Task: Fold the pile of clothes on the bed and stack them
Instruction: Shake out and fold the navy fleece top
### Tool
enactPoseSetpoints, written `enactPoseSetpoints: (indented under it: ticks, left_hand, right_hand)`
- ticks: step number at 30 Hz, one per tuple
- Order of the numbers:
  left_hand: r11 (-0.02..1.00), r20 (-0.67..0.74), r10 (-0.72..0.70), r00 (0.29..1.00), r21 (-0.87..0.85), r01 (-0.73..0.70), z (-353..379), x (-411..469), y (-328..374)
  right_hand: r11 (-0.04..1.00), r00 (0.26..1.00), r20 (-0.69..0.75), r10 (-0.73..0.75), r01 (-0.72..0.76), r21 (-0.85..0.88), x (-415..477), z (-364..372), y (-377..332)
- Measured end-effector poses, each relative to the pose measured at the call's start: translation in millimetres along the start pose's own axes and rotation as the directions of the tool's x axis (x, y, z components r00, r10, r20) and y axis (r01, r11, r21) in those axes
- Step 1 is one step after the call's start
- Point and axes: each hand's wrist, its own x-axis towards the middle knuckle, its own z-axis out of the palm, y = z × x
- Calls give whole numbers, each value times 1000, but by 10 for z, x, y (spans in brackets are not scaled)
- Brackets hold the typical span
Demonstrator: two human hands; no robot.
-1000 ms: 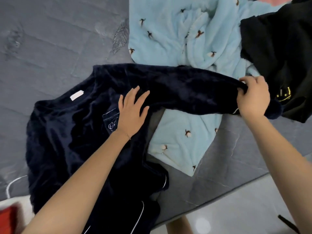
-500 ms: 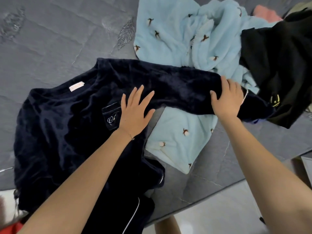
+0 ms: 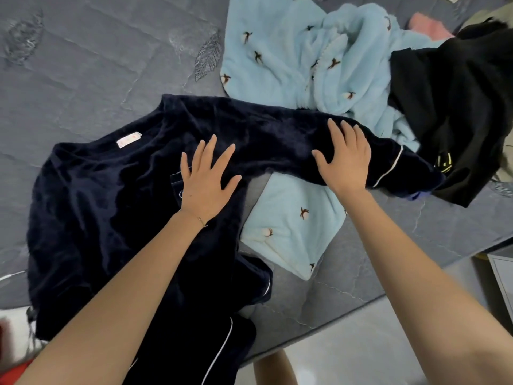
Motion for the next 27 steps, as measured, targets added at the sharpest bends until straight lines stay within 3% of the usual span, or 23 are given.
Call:
enactPoseSetpoints:
  ticks: [6, 16, 22, 27]
  left_hand:
    - [997, -9, -53, 999, 48, 53, -217, -309, -496]
    - [959, -24, -269, 963, 84, 270, -621, -1155, -1627]
    - [897, -41, -441, 896, 10, 442, -745, -1552, -2217]
    - [788, 10, -611, 792, -85, 609, -693, -1725, -2502]
  right_hand:
    - [993, 993, 23, -112, 112, 29, -91, 115, -636]
    - [953, 946, 120, -302, 296, 68, -433, 414, -1963]
    - [912, 897, 166, -410, 406, 59, -636, 613, -2597]
    - [881, 844, 258, -470, 466, 82, -819, 746, -3025]
